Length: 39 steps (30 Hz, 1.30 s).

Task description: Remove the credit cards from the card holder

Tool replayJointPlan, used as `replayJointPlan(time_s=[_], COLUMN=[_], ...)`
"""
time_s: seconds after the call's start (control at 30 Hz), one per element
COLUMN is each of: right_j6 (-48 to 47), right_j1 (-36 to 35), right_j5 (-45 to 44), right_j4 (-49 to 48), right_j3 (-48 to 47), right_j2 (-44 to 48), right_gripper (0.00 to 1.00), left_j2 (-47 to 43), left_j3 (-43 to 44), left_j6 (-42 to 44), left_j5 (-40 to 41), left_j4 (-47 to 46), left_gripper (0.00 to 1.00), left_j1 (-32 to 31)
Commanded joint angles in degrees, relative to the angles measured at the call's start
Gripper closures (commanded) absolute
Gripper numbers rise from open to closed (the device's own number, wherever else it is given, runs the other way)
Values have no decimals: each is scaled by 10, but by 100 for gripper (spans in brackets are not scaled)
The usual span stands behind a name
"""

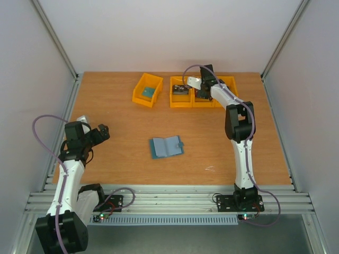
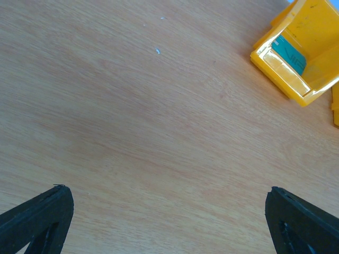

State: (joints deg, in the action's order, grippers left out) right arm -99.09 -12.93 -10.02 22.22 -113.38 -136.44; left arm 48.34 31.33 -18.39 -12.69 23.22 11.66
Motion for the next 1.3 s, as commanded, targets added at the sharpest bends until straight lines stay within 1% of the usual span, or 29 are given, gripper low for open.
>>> replayJointPlan(time_s=[0.0, 0.13, 0.27, 0.33, 0.43, 0.53, 0.67, 0.7, 0.8, 0.9, 1.0, 1.07, 1.17, 1.23, 1.27], right_j6=[21, 48, 71, 104, 179, 270, 388, 435, 545, 653, 729, 737, 722, 722, 728], right_j1=[1, 8, 8, 9, 12, 13, 16, 18, 32, 56, 90, 101, 108, 115, 120], right_j5=[-18, -23, 2, 13, 55, 93, 134, 143, 182, 218, 230, 216, 169, 139, 125], right_j4=[-29, -31, -2, 21, 86, 126, 120, 106, 27, -95, -198, -236, -259, -279, -291], right_j3=[-4, -12, -20, -38, -81, -114, -105, -92, -4, 158, 296, 368, 460, 521, 556], right_j2=[27, 21, 26, 29, 39, 56, 112, 139, 225, 331, 431, 490, 568, 617, 641], right_gripper=[2, 1, 1, 1, 2, 2, 2, 2, 1, 2, 1, 1, 1, 2, 2], left_j2=[-13, -16, -15, -14, -15, -18, -25, -27, -37, -48, -64, -73, -79, -79, -80], left_j3=[-6, -4, -3, -2, -2, -4, -10, -14, -28, -50, -75, -95, -127, -129, -129], left_j6=[6, 8, 9, 9, 11, 11, 13, 15, 19, 22, 28, 45, 66, 52, 51], left_j5=[-3, -2, -4, -4, -4, -5, -1, 2, 18, 53, 91, 101, 121, 125, 122], left_j4=[-29, -23, -26, -24, -24, -25, -26, -27, -42, -64, -103, -143, -210, -226, -249], left_gripper=[1, 1, 1, 1, 1, 1, 1, 1, 1, 1, 1, 1, 1, 1, 1], left_j1=[5, 5, 5, 5, 6, 6, 5, 6, 6, 6, 5, 5, 6, 6, 6])
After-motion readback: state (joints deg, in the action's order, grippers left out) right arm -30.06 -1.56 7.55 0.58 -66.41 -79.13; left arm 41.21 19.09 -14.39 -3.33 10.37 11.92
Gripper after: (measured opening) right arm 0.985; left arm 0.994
